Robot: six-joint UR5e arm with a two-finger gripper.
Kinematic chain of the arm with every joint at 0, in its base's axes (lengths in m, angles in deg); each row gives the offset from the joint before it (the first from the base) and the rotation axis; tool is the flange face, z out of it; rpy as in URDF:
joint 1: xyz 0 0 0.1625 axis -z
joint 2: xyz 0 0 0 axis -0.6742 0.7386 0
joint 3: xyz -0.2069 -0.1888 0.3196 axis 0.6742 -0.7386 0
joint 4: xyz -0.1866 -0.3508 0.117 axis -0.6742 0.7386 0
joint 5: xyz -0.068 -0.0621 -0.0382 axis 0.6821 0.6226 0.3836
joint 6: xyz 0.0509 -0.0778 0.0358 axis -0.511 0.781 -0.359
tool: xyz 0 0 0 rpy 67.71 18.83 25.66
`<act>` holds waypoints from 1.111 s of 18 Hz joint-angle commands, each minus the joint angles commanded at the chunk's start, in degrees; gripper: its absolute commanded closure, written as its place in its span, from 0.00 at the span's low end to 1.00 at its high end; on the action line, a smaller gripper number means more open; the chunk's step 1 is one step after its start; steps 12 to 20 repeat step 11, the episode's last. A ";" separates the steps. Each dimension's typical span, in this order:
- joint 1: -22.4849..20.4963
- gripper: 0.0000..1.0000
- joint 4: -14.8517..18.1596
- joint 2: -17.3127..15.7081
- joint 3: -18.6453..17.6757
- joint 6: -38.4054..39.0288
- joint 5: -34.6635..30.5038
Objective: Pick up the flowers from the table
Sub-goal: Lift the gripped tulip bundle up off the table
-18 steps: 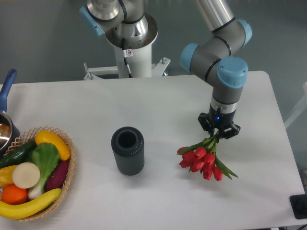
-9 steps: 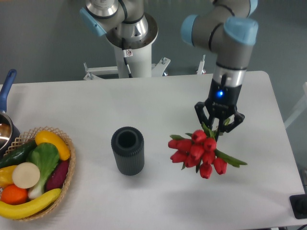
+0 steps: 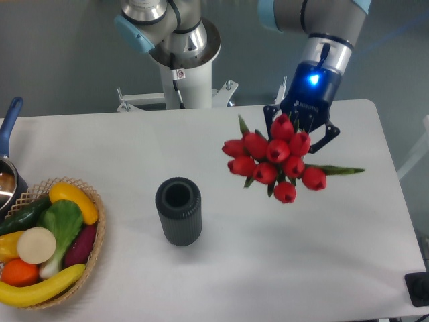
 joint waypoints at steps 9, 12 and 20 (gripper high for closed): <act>-1.58 0.72 -0.26 0.00 -2.11 -0.62 4.65; -1.67 0.72 -0.26 0.00 -2.20 -0.53 5.36; -1.67 0.72 -0.26 0.00 -2.20 -0.53 5.36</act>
